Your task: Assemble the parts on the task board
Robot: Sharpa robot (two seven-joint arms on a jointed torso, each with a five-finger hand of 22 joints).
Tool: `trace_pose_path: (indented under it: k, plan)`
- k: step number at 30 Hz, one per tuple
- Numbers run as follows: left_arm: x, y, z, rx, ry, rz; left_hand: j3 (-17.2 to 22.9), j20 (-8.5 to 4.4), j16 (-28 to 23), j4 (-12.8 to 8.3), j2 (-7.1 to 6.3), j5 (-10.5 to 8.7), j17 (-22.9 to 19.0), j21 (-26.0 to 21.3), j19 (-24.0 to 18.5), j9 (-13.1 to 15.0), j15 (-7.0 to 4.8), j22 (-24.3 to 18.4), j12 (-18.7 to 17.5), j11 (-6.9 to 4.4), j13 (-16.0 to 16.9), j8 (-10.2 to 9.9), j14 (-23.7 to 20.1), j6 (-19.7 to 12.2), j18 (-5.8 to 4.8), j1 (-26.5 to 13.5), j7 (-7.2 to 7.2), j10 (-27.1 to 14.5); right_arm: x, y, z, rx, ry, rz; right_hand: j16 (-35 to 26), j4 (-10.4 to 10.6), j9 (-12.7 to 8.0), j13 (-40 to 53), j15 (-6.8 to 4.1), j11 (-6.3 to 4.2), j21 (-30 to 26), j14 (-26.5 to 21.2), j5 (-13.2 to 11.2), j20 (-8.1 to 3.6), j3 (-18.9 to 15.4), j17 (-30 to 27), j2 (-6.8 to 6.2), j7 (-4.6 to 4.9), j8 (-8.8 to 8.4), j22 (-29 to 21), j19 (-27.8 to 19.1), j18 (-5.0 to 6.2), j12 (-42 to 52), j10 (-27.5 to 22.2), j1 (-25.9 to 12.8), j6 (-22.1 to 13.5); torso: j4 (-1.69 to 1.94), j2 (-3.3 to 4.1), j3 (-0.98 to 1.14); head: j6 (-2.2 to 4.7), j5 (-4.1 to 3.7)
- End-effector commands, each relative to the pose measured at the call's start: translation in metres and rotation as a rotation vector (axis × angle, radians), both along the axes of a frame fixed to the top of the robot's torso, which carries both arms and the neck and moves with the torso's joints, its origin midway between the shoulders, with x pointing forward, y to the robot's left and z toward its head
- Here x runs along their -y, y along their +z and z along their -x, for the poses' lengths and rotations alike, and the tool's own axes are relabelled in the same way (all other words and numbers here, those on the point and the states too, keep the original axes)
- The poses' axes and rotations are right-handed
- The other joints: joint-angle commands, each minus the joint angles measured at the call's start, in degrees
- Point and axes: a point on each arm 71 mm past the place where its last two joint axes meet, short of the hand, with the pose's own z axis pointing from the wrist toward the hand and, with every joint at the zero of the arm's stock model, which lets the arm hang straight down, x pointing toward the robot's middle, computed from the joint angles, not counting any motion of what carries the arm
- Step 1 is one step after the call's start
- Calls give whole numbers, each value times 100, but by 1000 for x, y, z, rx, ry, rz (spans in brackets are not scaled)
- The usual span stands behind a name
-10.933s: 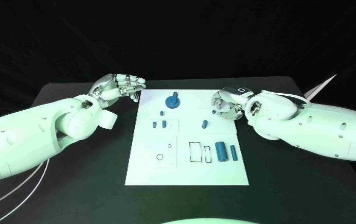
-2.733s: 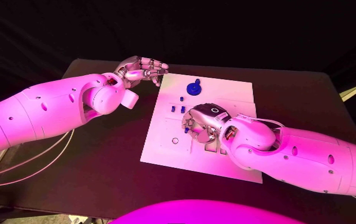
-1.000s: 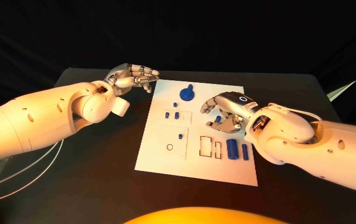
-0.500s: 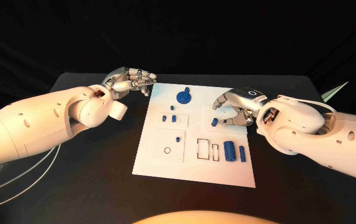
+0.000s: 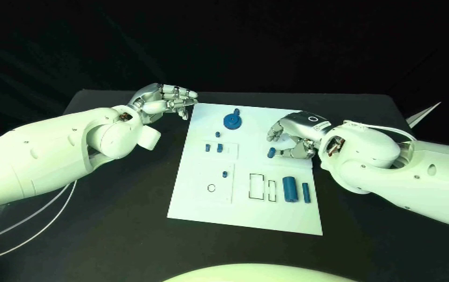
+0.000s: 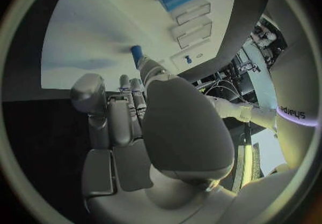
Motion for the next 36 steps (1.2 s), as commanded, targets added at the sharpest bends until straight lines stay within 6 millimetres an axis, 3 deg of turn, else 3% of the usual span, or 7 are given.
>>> trace_pose_path:
  k: [1,12,25,32,33,36]
  plan:
    - [1,1,0,3,-4,4,-121,22,-94,-3,32,54,-60,-90,-26,-81,18,-55,56,28,63,-113,-72,-90,-8,-29,26,-110,-2,-5,0,-15,2,3,82,15,-7,-48,-93,-29,181,154,-82,1,338,100,54,36,-36,130,186,-180,29,155,-66,125,2,-2,-3,-12,2]
    - [0,1,1,2,-2,3,-122,23,-94,-2,36,53,-61,-93,-25,-80,19,-57,62,28,65,-112,-72,-88,-8,-28,26,-110,-5,-14,0,-40,3,10,118,-27,27,-54,-126,-66,433,176,-89,-39,914,151,-49,72,-1,285,242,-221,-307,618,-219,305,-4,0,5,-26,12]
    - [-1,1,1,1,-1,2,-122,24,-93,2,42,54,-62,-95,-23,-80,19,-58,68,29,66,-111,-73,-85,-8,-28,27,-111,-7,-18,-1,-47,0,-4,140,-70,74,-40,-140,-82,543,184,-96,-47,1198,178,-15,65,52,354,262,-237,-439,835,-334,416,-7,-4,6,-40,13]
    - [-1,1,1,1,0,2,-120,24,-93,5,49,54,-63,-97,-23,-80,19,-60,72,29,68,-111,-73,-84,-8,-28,27,-112,-7,-18,-2,-36,-7,-15,182,-261,184,4,-210,-167,740,203,-233,-99,1525,229,148,-2,188,464,302,-263,-497,1215,-401,595,-7,-3,5,-43,7]
    - [-1,1,1,1,0,2,-120,24,-93,5,49,54,-63,-97,-23,-80,19,-60,72,29,68,-111,-73,-84,-8,-28,27,-112,-7,-18,-2,-32,-7,-18,187,-365,225,22,-238,-200,767,205,-471,-121,1689,234,272,-27,241,485,306,-265,-504,1316,-353,647,-8,-3,4,-45,6]
    - [-1,1,1,0,0,1,-120,24,-93,5,49,54,-63,-97,-23,-80,19,-60,72,29,68,-111,-73,-84,-8,-28,27,-112,-7,-17,-2,-22,-7,-26,185,-594,309,54,-257,-227,808,205,-479,-148,1882,233,337,-34,335,521,308,-273,-537,1441,-368,686,-5,-3,2,-47,4]
